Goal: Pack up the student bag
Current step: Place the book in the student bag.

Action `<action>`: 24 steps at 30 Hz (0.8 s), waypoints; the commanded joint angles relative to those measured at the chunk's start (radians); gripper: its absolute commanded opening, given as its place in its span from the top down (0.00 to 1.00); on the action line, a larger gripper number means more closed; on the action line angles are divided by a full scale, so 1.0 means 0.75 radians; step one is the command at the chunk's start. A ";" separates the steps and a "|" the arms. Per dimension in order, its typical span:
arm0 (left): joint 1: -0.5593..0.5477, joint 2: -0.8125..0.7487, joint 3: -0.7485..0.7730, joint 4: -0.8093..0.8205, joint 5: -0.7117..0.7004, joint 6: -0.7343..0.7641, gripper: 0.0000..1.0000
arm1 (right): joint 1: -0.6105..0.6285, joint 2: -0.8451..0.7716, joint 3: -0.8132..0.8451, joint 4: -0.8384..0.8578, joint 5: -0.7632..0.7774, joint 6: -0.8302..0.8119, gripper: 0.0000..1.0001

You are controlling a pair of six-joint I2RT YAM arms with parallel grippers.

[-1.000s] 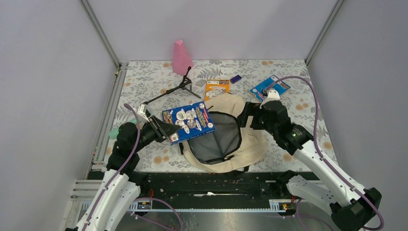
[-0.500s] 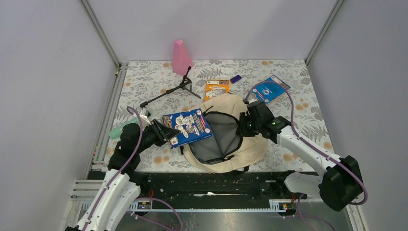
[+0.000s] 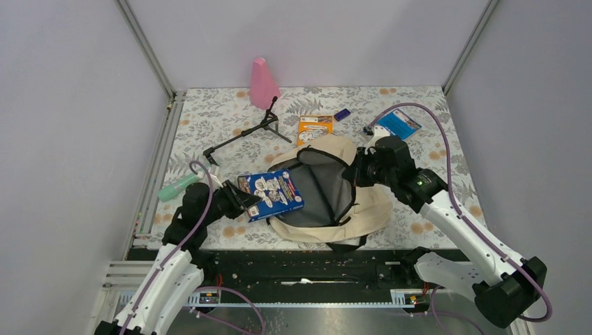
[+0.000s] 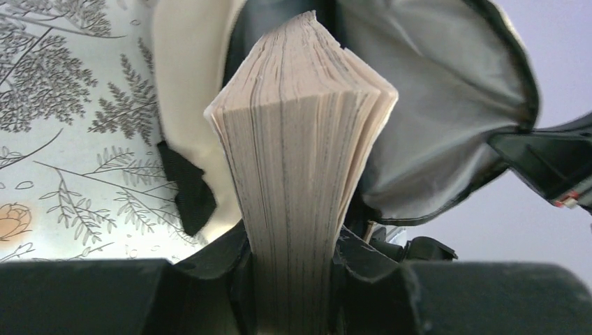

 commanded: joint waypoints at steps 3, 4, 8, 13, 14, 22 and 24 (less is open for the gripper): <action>-0.011 0.086 -0.141 0.502 0.035 -0.112 1.00 | -0.005 -0.040 0.084 0.033 -0.013 0.023 1.00; -0.018 0.112 -0.165 0.580 0.038 -0.135 1.00 | -0.005 -0.042 0.088 0.032 -0.014 0.026 1.00; -0.069 0.197 -0.236 0.838 -0.010 -0.239 1.00 | -0.005 -0.049 0.100 0.040 -0.015 0.036 1.00; -0.157 0.289 -0.240 0.995 -0.118 -0.273 1.00 | -0.005 -0.052 0.103 0.070 -0.031 0.064 1.00; -0.187 0.313 -0.235 1.015 -0.144 -0.276 1.00 | -0.005 -0.055 0.102 0.080 -0.034 0.072 1.00; -0.376 0.580 -0.178 1.249 -0.261 -0.293 1.00 | -0.003 -0.101 0.124 0.183 -0.075 0.139 1.00; -0.400 0.652 -0.179 1.341 -0.282 -0.314 1.00 | -0.004 -0.105 0.136 0.192 -0.082 0.150 1.00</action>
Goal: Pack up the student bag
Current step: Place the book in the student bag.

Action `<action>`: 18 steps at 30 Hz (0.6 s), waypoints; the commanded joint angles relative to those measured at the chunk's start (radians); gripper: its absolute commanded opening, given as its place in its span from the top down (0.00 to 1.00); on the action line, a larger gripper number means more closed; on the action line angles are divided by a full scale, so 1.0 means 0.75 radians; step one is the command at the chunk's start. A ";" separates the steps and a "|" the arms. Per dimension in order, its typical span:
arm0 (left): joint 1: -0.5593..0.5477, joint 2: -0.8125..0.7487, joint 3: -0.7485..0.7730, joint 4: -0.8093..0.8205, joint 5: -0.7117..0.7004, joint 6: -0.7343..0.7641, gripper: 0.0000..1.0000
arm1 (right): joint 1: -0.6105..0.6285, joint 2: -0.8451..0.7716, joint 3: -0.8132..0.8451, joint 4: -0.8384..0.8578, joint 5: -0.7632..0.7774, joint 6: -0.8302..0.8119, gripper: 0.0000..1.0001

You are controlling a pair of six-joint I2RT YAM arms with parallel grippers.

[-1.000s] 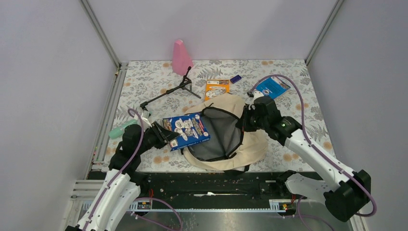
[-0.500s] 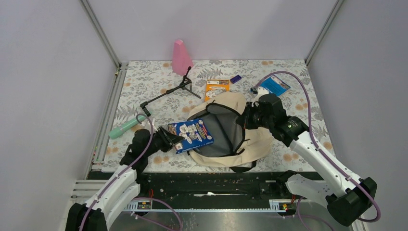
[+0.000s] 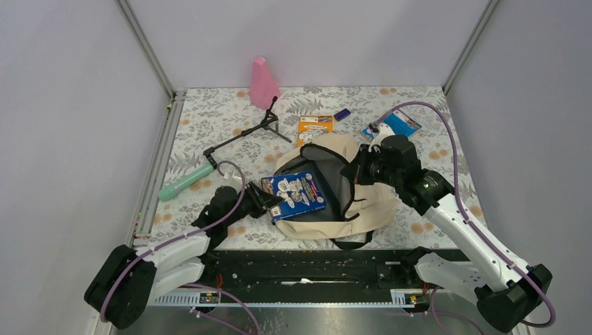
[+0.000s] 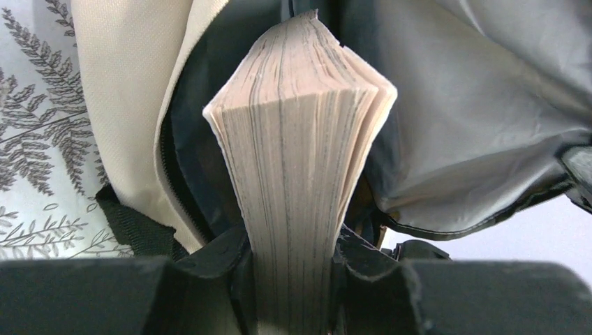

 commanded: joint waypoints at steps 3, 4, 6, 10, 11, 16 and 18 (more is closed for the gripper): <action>-0.092 0.194 0.112 0.482 -0.119 -0.068 1.00 | -0.003 -0.052 0.118 0.195 -0.036 0.062 1.00; -0.115 0.229 0.129 0.503 -0.141 -0.070 1.00 | -0.003 -0.052 0.117 0.201 -0.035 0.065 1.00; -0.159 0.302 0.162 0.577 -0.176 -0.077 1.00 | -0.004 -0.045 0.118 0.213 -0.036 0.070 1.00; -0.225 0.470 0.233 0.694 -0.236 -0.102 1.00 | -0.003 -0.029 0.116 0.227 -0.043 0.081 1.00; -0.237 0.515 0.249 0.727 -0.250 -0.110 1.00 | -0.003 -0.027 0.113 0.233 -0.045 0.086 1.00; -0.283 0.750 0.349 0.867 -0.269 -0.158 1.00 | -0.003 -0.021 0.106 0.243 -0.043 0.094 1.00; -0.306 0.843 0.389 0.910 -0.269 -0.180 1.00 | -0.001 -0.019 0.104 0.245 -0.038 0.094 1.00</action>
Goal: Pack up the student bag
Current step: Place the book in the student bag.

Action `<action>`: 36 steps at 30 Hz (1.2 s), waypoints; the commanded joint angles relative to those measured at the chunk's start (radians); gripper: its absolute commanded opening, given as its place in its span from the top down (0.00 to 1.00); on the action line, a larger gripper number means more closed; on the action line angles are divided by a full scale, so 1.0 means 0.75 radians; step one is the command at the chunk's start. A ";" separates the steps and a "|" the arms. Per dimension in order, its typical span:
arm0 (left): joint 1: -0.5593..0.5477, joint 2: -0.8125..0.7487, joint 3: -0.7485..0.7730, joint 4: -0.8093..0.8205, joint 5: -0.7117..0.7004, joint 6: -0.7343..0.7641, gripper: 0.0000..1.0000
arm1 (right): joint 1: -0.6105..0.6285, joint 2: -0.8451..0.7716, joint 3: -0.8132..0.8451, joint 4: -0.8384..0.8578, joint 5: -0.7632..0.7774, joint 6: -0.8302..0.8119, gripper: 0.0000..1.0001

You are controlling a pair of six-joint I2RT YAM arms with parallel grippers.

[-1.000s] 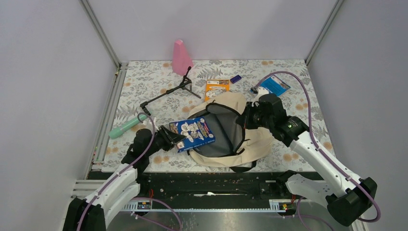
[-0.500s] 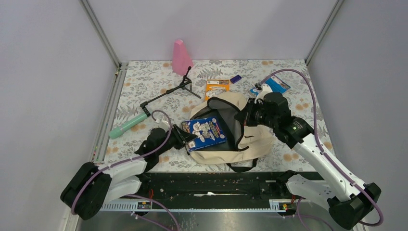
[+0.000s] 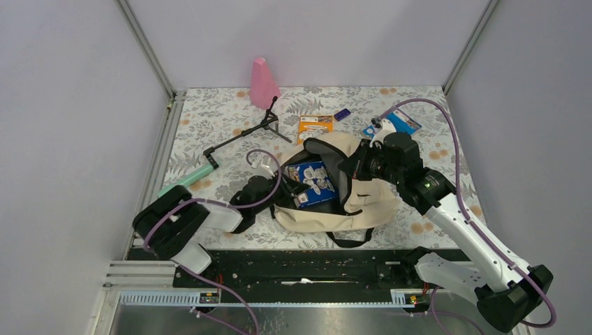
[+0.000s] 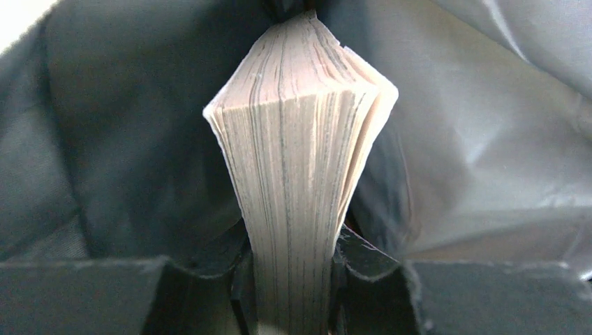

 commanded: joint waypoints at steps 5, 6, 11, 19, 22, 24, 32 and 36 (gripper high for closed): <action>-0.102 0.225 0.221 0.338 -0.063 -0.048 1.00 | 0.010 0.002 0.063 0.183 -0.005 0.030 1.00; -0.112 0.235 0.240 0.308 -0.068 -0.031 1.00 | 0.013 0.008 0.063 0.184 -0.002 0.029 1.00; -0.131 0.239 0.310 0.082 -0.086 0.074 0.95 | 0.029 0.024 0.059 0.187 0.014 0.027 1.00; -0.129 0.015 0.372 -0.392 -0.202 0.319 0.39 | 0.035 0.032 0.045 0.186 0.034 0.024 1.00; -0.130 -0.079 0.412 -0.575 -0.261 0.406 0.26 | 0.036 0.031 0.043 0.186 0.040 0.018 1.00; -0.129 -0.128 0.429 -0.670 -0.295 0.463 0.22 | 0.038 0.032 0.043 0.186 0.043 0.015 1.00; -0.127 -0.345 0.398 -0.974 -0.503 0.580 0.11 | 0.037 0.012 0.032 0.182 0.071 0.008 1.00; -0.121 -0.428 0.337 -1.049 -0.558 0.577 0.08 | 0.037 0.010 0.038 0.171 0.079 -0.005 1.00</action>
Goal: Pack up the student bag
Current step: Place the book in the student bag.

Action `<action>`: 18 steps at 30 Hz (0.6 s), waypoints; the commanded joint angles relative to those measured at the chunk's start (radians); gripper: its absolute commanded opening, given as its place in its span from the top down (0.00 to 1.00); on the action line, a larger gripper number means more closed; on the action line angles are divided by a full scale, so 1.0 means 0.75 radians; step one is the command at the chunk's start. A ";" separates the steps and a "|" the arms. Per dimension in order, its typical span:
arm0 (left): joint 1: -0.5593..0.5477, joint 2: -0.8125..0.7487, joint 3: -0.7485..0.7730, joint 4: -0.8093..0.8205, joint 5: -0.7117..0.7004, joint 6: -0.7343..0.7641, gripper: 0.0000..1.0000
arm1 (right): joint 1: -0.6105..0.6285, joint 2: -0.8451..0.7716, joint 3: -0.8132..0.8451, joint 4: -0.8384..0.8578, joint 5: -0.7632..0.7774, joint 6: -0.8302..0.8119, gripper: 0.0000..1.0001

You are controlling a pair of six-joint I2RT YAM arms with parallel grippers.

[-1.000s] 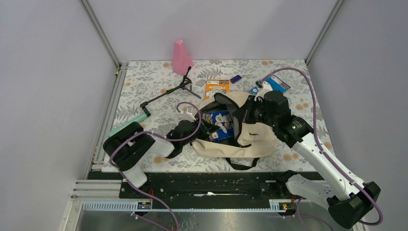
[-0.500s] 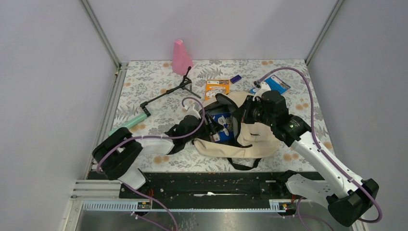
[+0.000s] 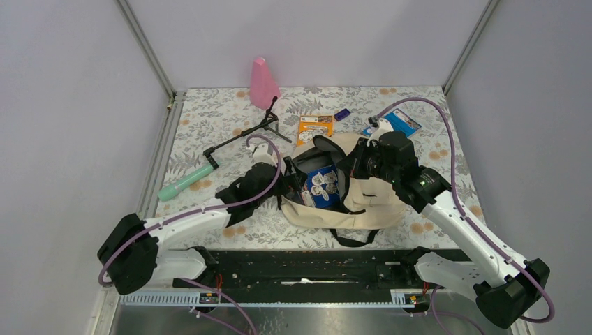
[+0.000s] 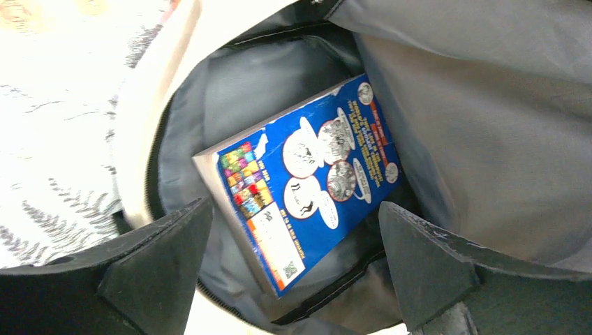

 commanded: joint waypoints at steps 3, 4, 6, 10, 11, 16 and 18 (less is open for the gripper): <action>0.028 -0.114 -0.087 -0.122 -0.127 0.015 0.09 | 0.012 -0.029 0.038 0.129 0.030 -0.018 1.00; 0.045 -0.115 -0.102 -0.125 -0.113 0.001 0.13 | 0.012 -0.029 0.034 0.128 0.031 -0.020 1.00; 0.085 -0.108 -0.132 -0.126 -0.076 -0.027 0.27 | 0.012 -0.029 0.027 0.128 0.030 -0.022 1.00; 0.133 -0.084 -0.178 -0.085 -0.004 -0.059 0.42 | 0.014 -0.029 0.015 0.120 0.027 -0.024 1.00; 0.137 -0.071 -0.176 -0.081 0.010 -0.060 0.42 | 0.014 -0.028 0.013 0.120 0.027 -0.024 1.00; 0.171 0.066 -0.164 0.012 0.126 -0.087 0.41 | 0.017 -0.020 0.011 0.121 0.023 -0.021 1.00; 0.187 0.131 -0.159 0.068 0.178 -0.105 0.41 | 0.022 -0.023 0.012 0.120 0.021 -0.023 1.00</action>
